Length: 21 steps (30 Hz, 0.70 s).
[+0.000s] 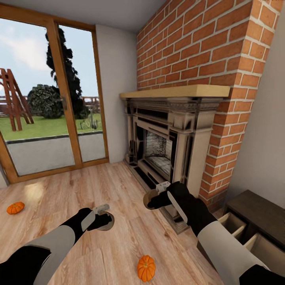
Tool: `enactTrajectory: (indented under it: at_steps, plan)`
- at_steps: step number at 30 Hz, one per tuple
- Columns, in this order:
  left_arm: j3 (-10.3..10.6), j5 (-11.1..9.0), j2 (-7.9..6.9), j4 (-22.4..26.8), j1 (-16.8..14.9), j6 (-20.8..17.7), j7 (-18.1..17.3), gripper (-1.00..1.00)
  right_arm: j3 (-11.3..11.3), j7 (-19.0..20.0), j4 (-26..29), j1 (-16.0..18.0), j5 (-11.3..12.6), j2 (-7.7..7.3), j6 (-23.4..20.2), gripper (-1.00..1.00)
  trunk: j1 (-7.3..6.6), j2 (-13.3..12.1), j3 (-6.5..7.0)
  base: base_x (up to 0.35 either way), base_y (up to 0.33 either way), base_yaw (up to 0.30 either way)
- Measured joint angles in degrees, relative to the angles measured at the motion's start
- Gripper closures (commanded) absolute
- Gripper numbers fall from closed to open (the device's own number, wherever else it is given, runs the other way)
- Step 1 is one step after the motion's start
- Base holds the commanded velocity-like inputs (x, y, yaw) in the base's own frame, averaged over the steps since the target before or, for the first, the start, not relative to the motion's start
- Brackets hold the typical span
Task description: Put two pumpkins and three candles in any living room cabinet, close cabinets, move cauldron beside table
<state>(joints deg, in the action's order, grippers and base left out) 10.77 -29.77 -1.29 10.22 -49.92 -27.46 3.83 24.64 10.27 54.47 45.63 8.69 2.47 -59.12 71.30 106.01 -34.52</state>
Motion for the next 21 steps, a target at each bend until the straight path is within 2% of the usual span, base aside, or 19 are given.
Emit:
enactTrajectory:
  at_steps: [7,11,18,21]
  plan:
    - [0.0,-0.02,0.0,0.0,0.0,0.01,0.0,1.0,0.07,-0.03,0.0,-0.01,-0.02,0.0,0.06,1.0,-1.54,-2.81,1.22,0.0,0.0,-0.003]
    - [0.0,0.01,0.01,-0.02,0.0,0.1,0.0,1.0,0.05,-0.04,0.01,-0.03,-0.03,-0.01,0.07,1.0,-2.42,-4.42,1.74,0.0,0.0,-0.115]
    - [0.0,-0.07,0.0,-0.01,0.01,0.23,-0.25,1.0,0.05,-0.01,0.0,-0.03,-0.02,0.0,0.11,1.0,-2.41,-4.43,1.33,-0.024,0.004,-0.063]
    - [0.0,-0.08,0.01,-0.02,0.0,0.19,-0.5,1.0,0.01,0.02,0.01,-0.01,0.01,-0.02,0.18,1.0,-2.41,-4.43,1.32,-0.148,0.177,-0.109]
